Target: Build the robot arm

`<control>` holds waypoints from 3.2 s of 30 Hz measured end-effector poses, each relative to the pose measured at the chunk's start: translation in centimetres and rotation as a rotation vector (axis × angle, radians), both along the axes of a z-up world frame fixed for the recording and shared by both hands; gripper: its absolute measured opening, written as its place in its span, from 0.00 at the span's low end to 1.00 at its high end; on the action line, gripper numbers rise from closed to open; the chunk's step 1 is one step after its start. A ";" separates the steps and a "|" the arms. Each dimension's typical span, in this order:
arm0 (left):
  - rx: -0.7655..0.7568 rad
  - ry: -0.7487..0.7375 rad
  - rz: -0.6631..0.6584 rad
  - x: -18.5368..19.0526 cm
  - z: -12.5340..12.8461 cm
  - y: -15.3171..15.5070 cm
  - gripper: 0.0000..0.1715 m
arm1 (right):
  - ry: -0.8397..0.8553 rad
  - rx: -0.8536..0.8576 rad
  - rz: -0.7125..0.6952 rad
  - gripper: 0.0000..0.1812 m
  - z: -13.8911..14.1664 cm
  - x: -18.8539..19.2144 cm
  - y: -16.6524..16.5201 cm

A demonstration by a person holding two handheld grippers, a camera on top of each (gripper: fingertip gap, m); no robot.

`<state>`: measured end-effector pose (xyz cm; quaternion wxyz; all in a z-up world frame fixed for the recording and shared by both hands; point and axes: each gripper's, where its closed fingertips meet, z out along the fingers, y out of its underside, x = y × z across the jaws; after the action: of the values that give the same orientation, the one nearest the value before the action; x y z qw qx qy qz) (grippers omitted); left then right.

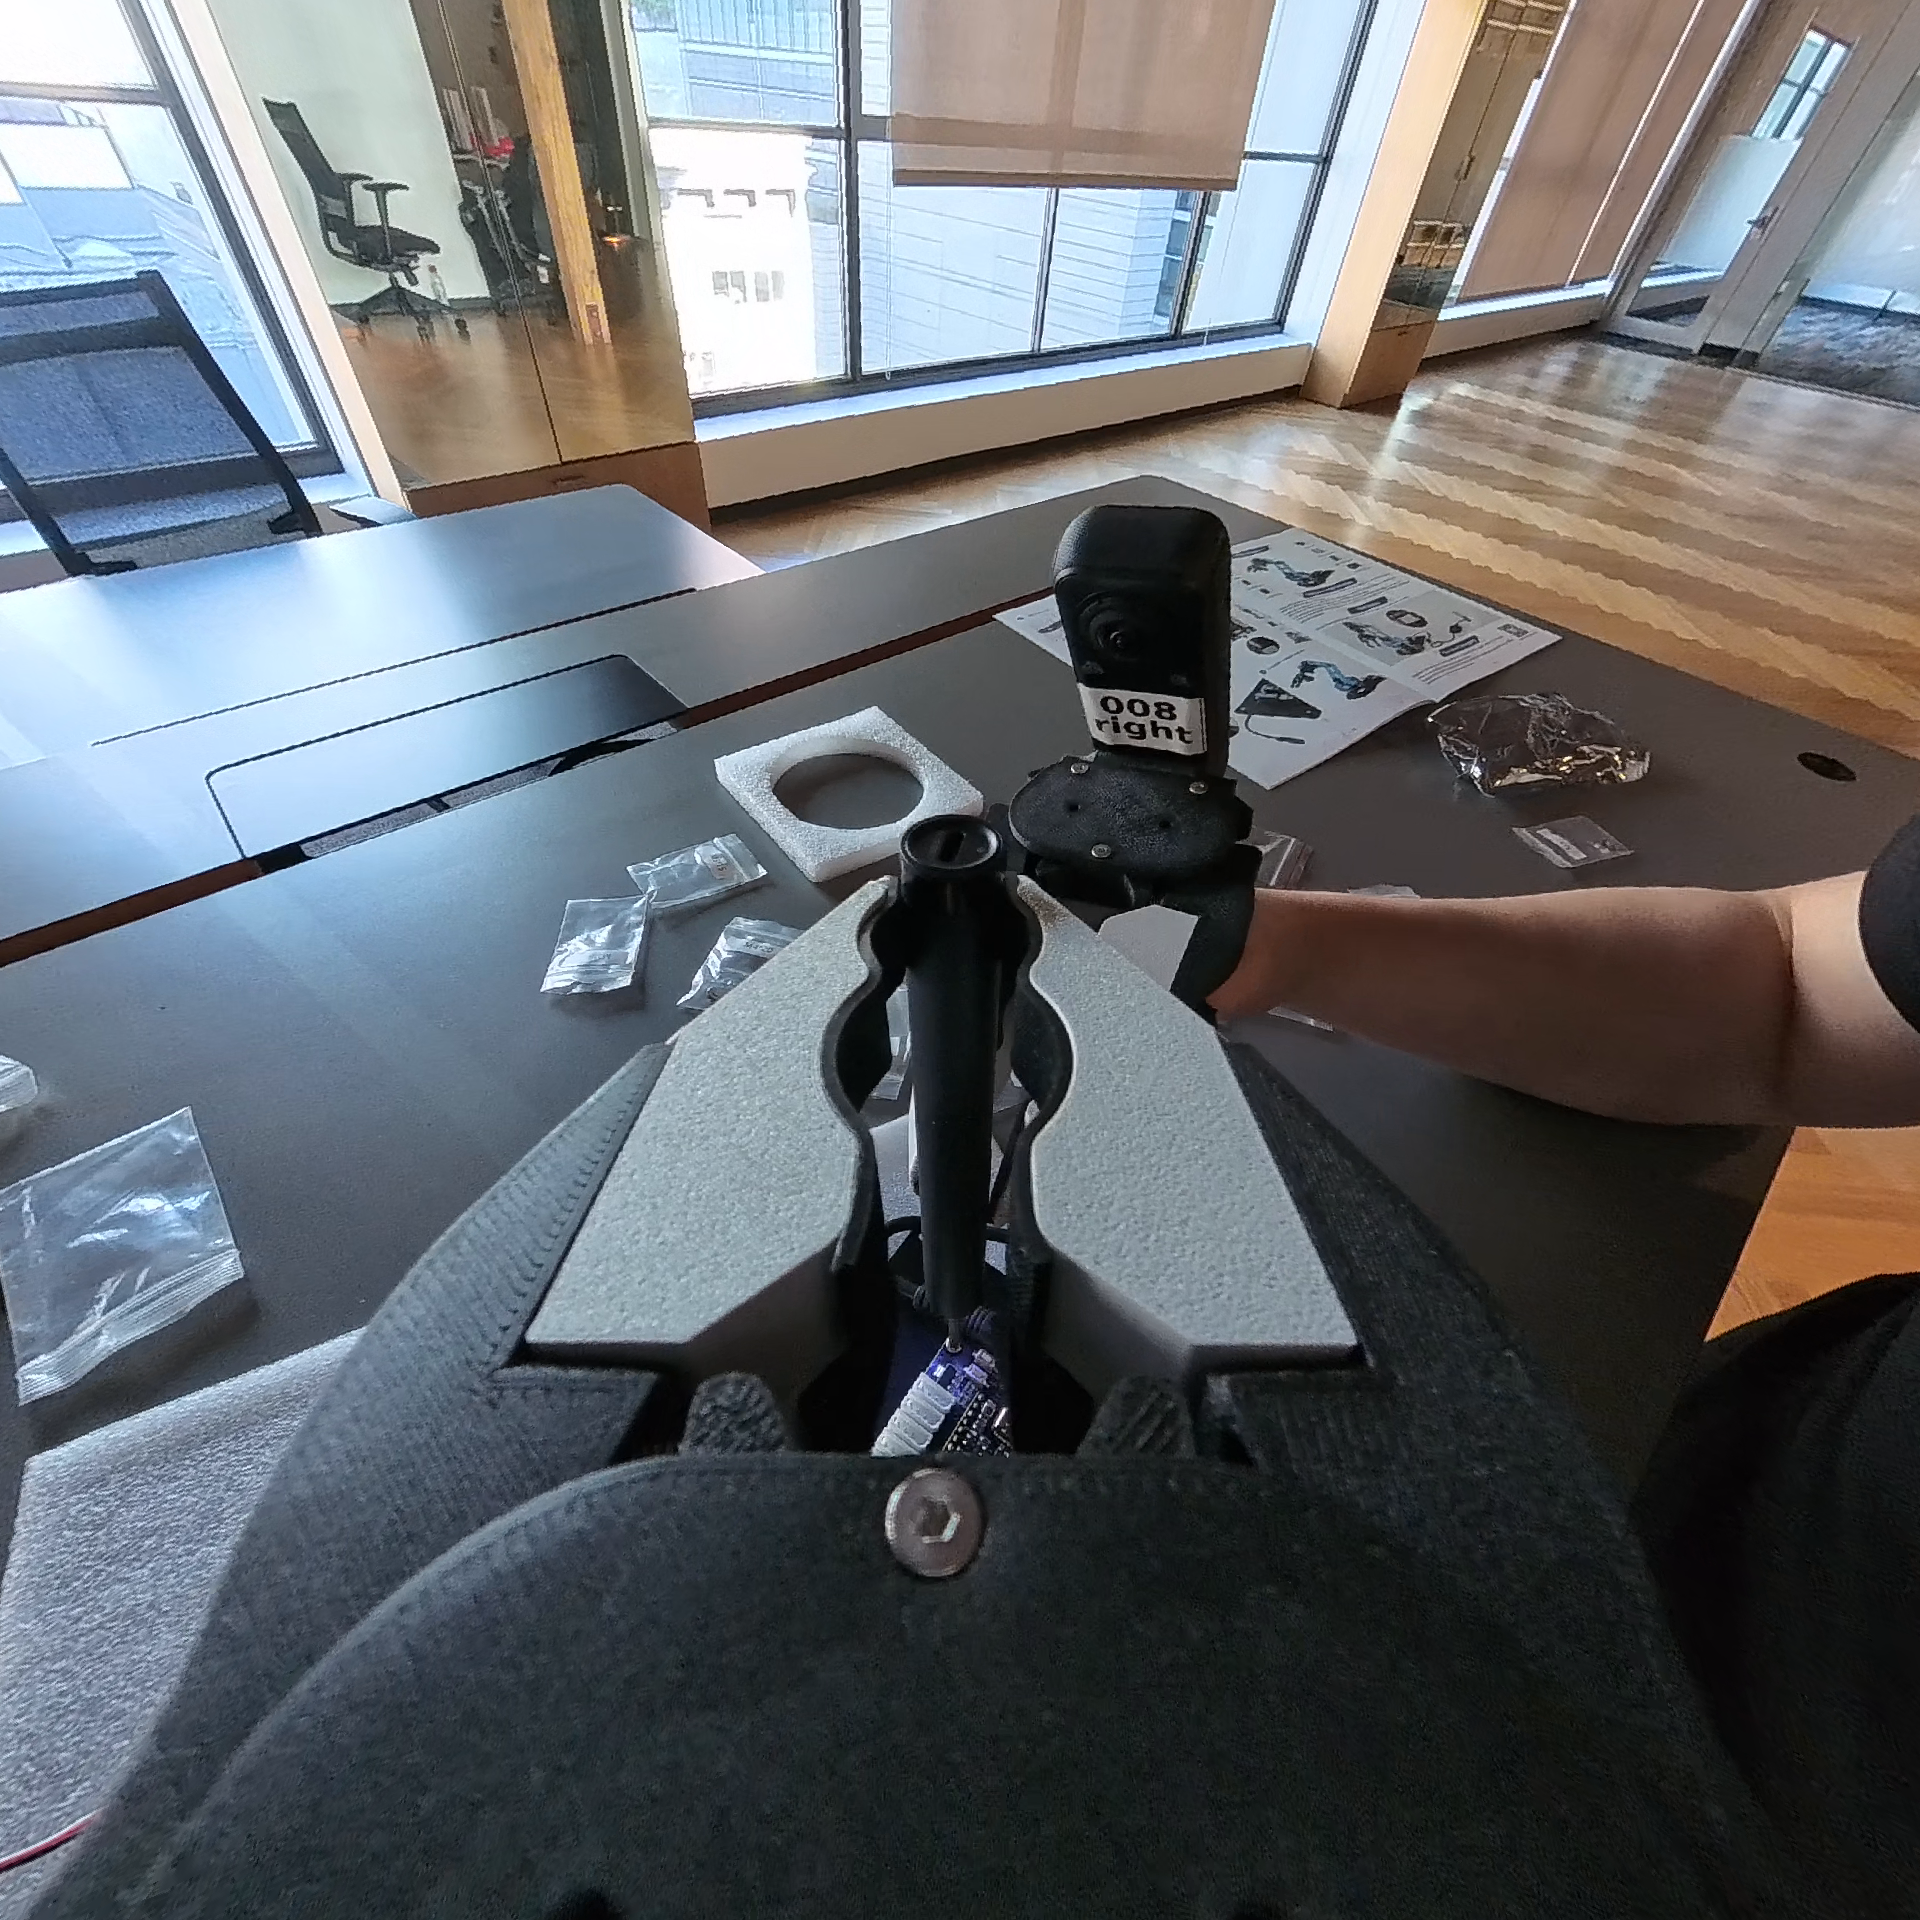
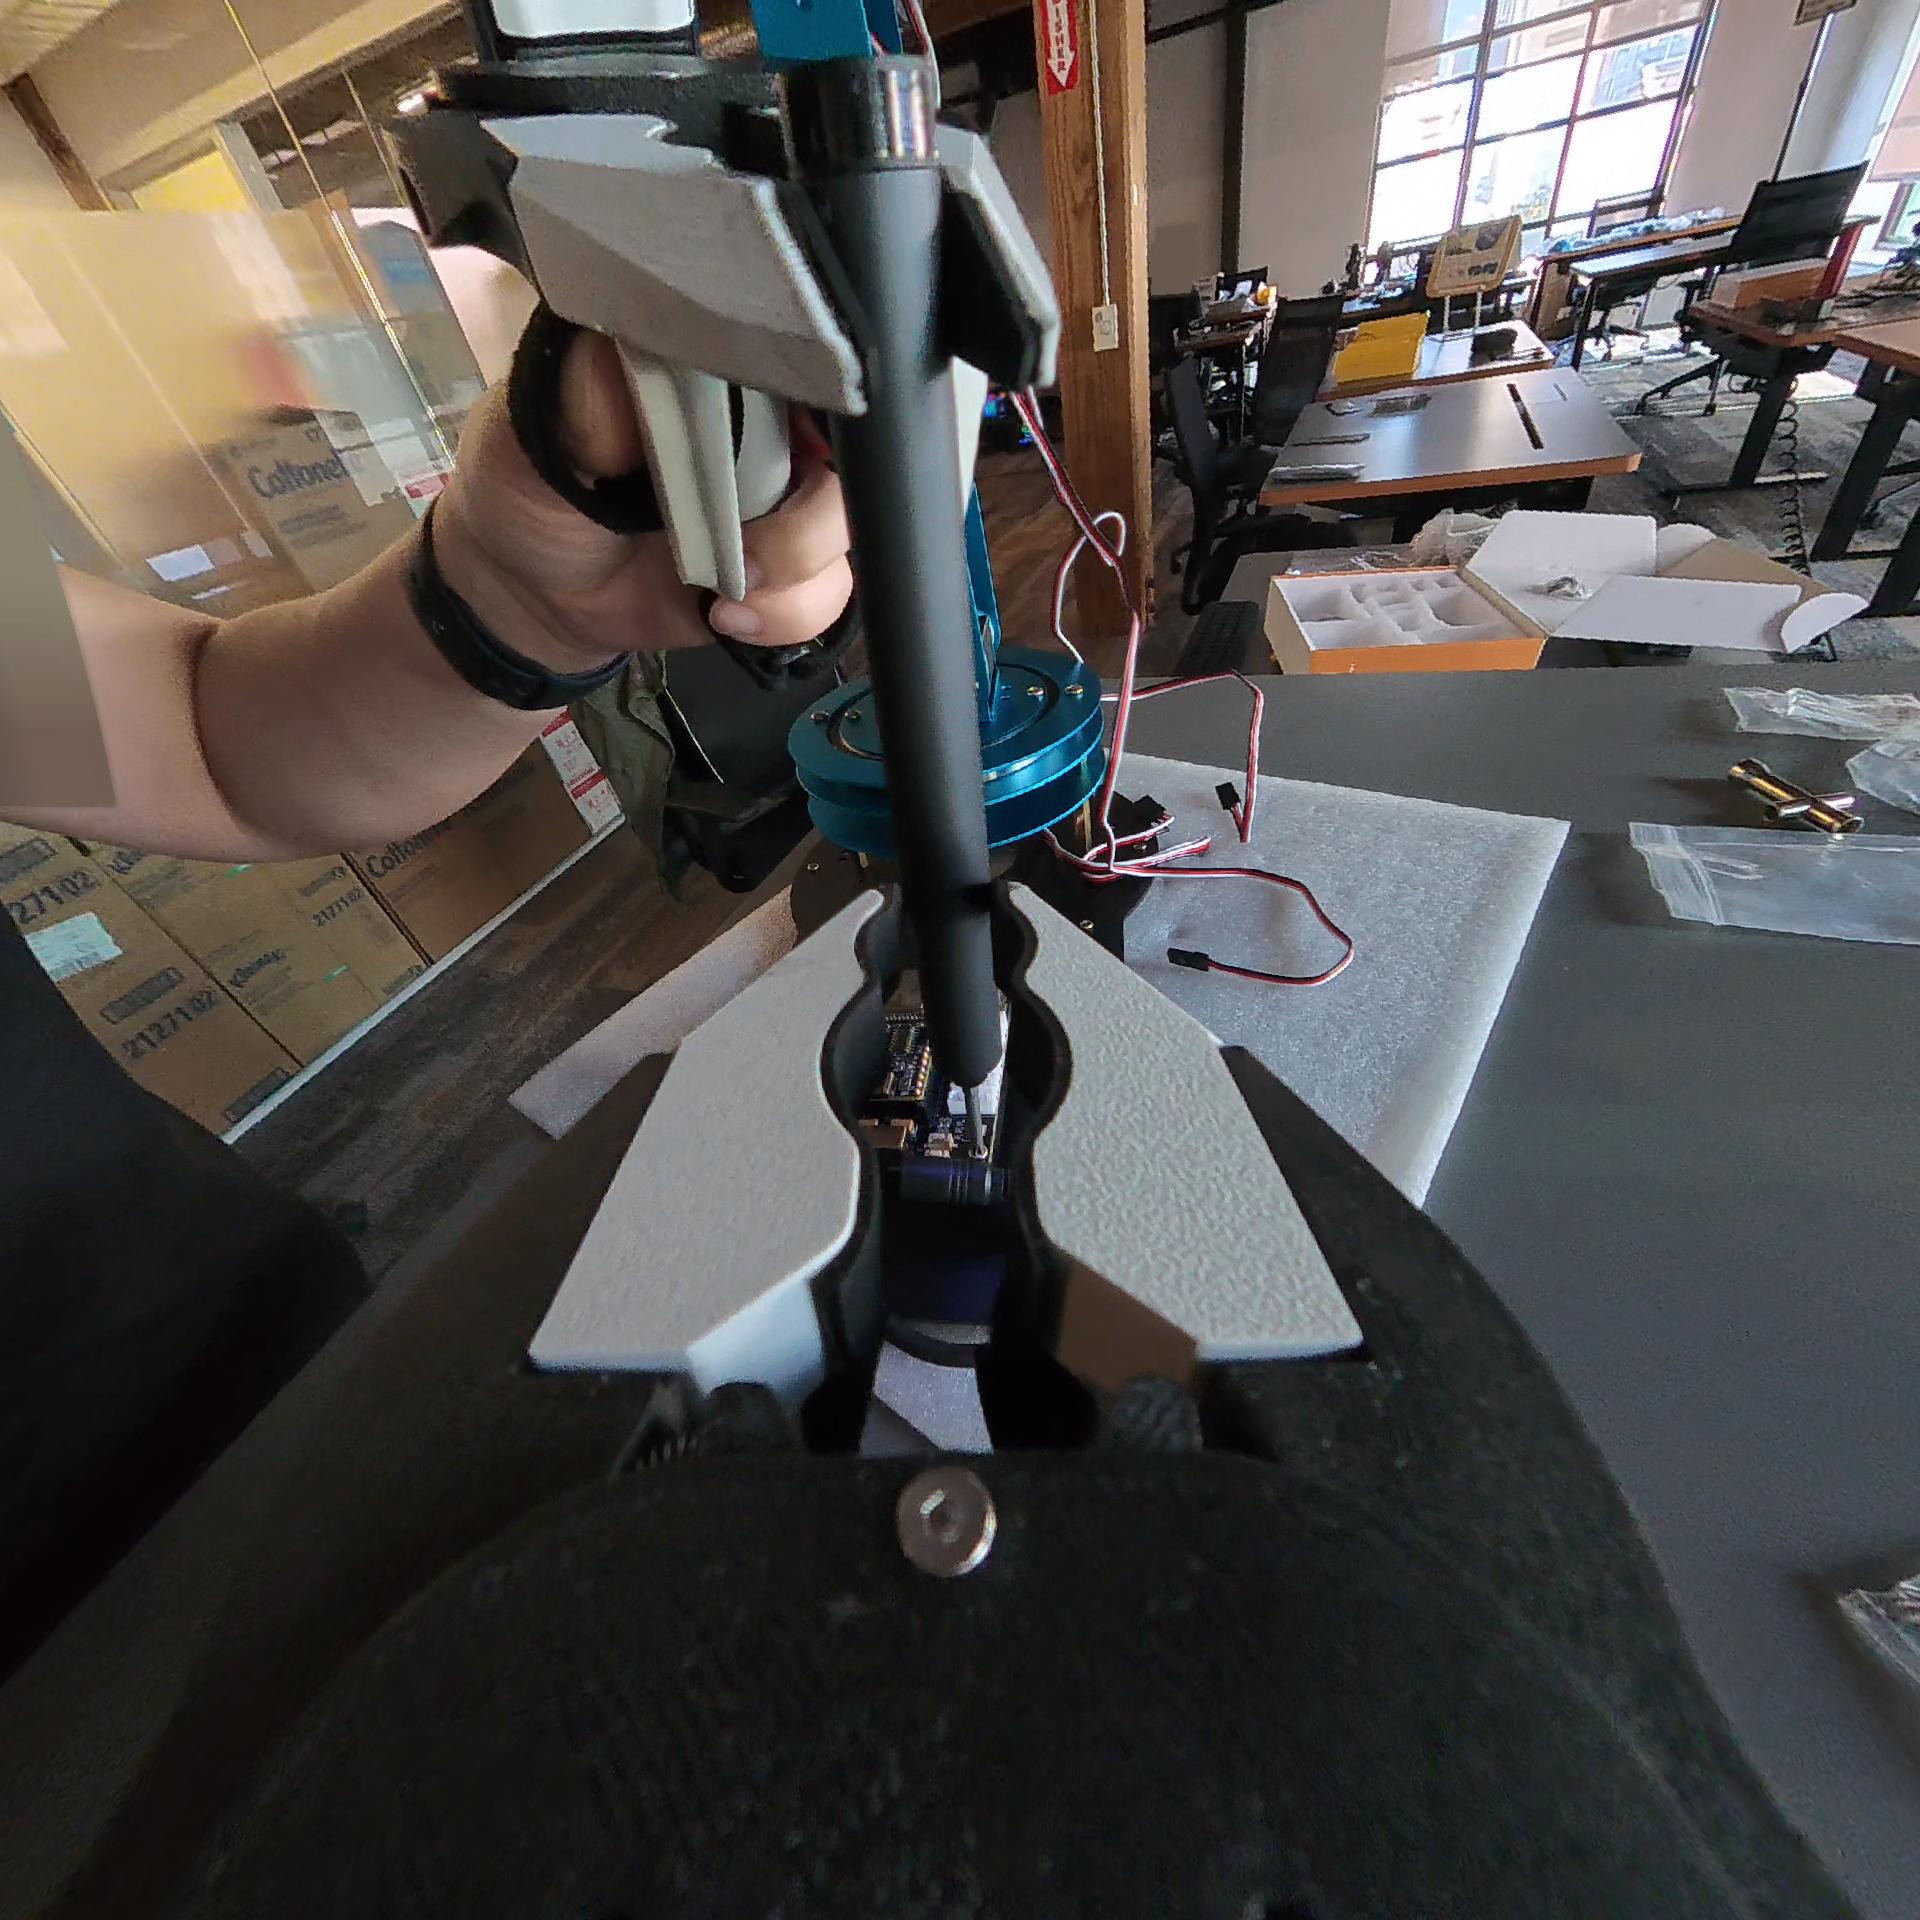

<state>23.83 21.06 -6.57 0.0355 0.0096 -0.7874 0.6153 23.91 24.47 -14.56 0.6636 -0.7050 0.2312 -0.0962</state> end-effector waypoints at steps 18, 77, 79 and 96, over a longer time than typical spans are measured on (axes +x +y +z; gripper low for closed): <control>-0.002 -0.009 -0.009 -0.3 0.0 0.0 0.10 | -0.023 -0.030 0.000 0.09 -0.1 -0.2 0.0; -0.021 -0.163 0.201 2.4 2.3 4.1 0.10 | -0.063 0.046 0.064 0.09 2.4 2.8 5.2; -0.023 -0.161 0.198 2.4 2.0 4.0 0.09 | -0.068 0.027 0.066 0.09 2.1 2.7 5.1; -0.062 -0.151 0.314 3.5 1.1 5.2 0.09 | -0.010 0.081 0.070 0.08 0.8 3.1 4.3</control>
<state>27.29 26.31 -5.49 -0.1200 0.0849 -0.7572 0.6364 27.02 28.81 -13.72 0.6956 -0.6848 0.2067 -0.0670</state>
